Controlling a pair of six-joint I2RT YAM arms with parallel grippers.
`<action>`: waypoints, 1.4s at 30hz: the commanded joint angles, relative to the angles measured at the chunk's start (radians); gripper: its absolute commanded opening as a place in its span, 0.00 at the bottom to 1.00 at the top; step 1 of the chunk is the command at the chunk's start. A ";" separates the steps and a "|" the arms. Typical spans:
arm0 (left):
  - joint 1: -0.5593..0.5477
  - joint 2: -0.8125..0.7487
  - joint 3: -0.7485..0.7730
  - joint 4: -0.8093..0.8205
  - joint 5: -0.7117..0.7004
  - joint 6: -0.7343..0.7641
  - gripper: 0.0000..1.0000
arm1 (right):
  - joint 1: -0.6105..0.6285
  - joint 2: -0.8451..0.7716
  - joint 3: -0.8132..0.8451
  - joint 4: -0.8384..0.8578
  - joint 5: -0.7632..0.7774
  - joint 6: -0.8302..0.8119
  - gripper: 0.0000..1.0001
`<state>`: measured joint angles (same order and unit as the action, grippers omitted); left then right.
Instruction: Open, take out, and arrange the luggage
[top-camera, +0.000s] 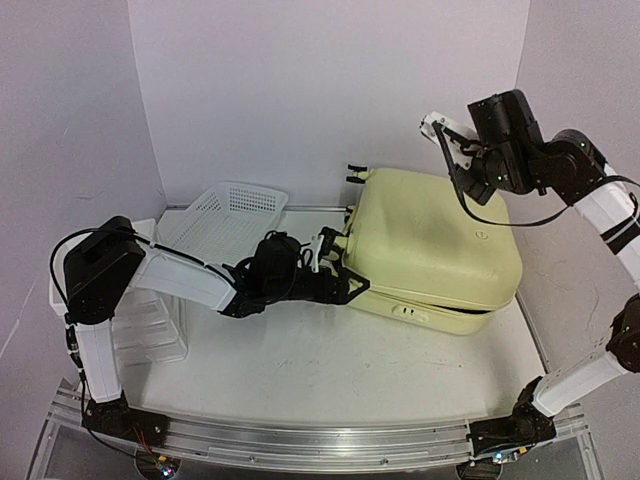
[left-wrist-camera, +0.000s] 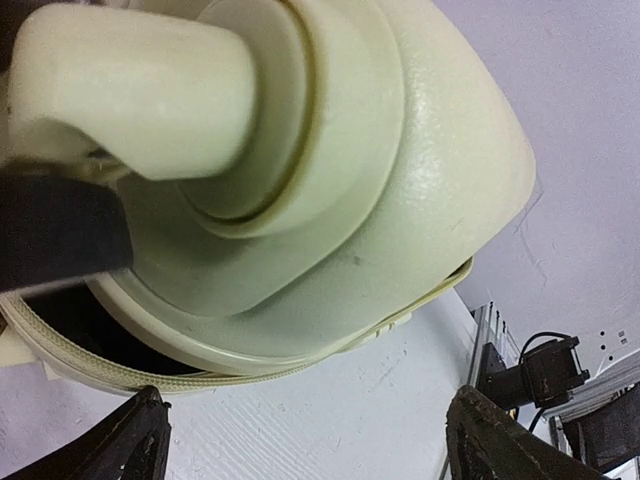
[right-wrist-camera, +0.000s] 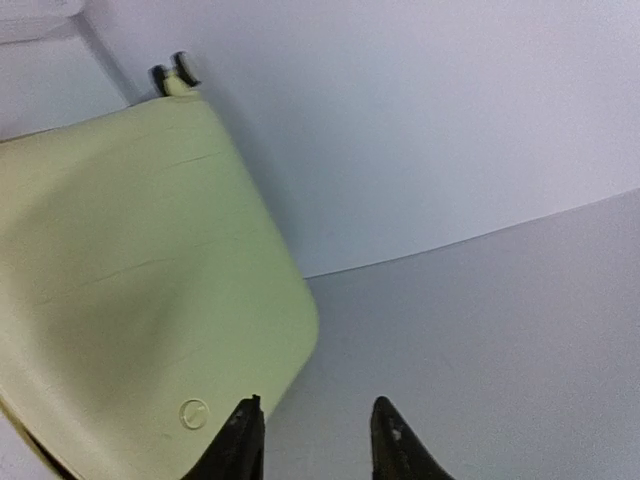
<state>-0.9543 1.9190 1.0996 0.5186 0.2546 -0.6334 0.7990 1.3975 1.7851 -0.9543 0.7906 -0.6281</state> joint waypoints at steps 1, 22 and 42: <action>0.020 -0.026 0.063 0.057 0.004 0.091 0.98 | -0.160 -0.065 -0.095 -0.151 -0.441 0.480 0.52; 0.149 -0.099 0.062 0.074 0.233 0.012 1.00 | -0.860 0.039 -0.363 0.025 -1.241 0.974 0.98; 0.215 0.132 0.265 0.290 0.239 -0.467 0.90 | -0.860 -0.311 -0.512 -0.150 -1.161 0.749 0.98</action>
<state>-0.7490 2.0171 1.2640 0.6472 0.4488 -0.9615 -0.0662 1.1442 1.2804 -1.0756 -0.3351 0.1932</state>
